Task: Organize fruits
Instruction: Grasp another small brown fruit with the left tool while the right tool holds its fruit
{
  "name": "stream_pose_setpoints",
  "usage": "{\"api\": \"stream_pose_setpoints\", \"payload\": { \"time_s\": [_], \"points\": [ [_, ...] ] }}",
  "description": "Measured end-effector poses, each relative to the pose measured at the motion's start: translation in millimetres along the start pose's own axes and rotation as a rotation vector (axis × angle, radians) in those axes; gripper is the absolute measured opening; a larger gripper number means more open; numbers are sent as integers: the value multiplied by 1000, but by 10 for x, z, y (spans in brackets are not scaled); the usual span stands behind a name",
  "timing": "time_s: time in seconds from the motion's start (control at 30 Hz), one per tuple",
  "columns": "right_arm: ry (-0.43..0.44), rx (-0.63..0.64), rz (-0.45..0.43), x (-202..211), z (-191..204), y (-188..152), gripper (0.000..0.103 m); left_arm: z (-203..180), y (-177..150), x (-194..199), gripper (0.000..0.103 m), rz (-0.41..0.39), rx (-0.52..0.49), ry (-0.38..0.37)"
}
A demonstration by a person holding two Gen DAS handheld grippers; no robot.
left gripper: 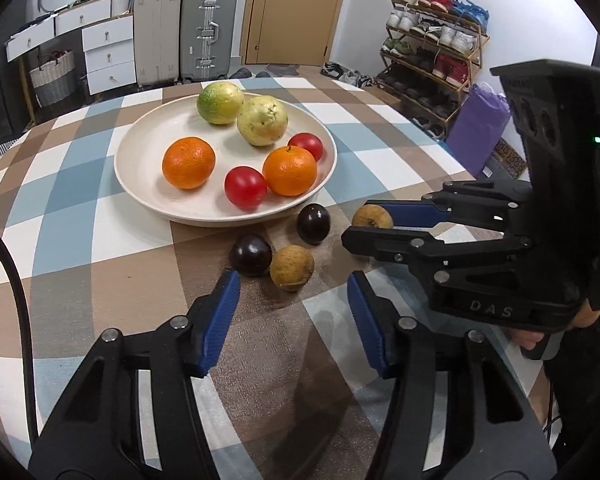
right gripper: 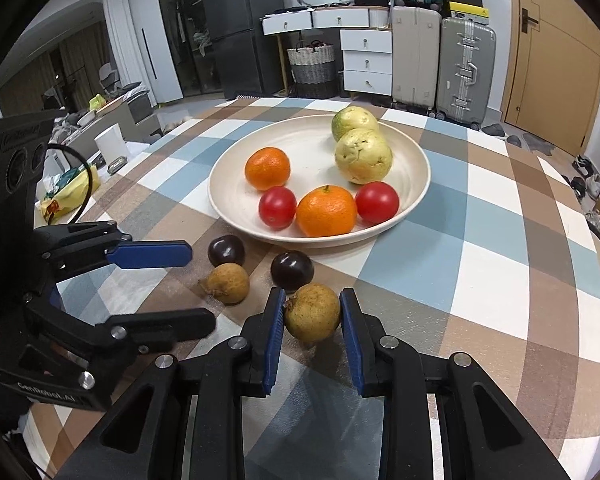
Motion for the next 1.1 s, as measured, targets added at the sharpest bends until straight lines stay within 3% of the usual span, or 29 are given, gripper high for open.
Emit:
{"api": "stream_pose_setpoints", "payload": {
  "time_s": [0.13, 0.53, 0.77, 1.1],
  "points": [
    [5, 9, 9, -11, 2, -13, 28, 34, -31, -112, 38, 44, 38, 1],
    [-1, -17, -2, 46, -75, 2, 28, 44, 17, -171, 37, 43, 83, -21],
    [-1, -17, -3, 50, -69, 8, 28, 61, 60, -207, 23, 43, 104, -27],
    [7, -7, -5, 56, -40, 16, 28, 44, 63, -183, 23, 30, 83, -29]
  ]
}}
Point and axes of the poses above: each gripper's, at about its wrist camera, not at the fingertips, and x roughly against the way its jaws point, z to its left, y to its top, the point moved 9 cm from there along -x, roughly the way its jaws point, and after that the axes turned 5 degrees about -y, right-handed, at the moved point
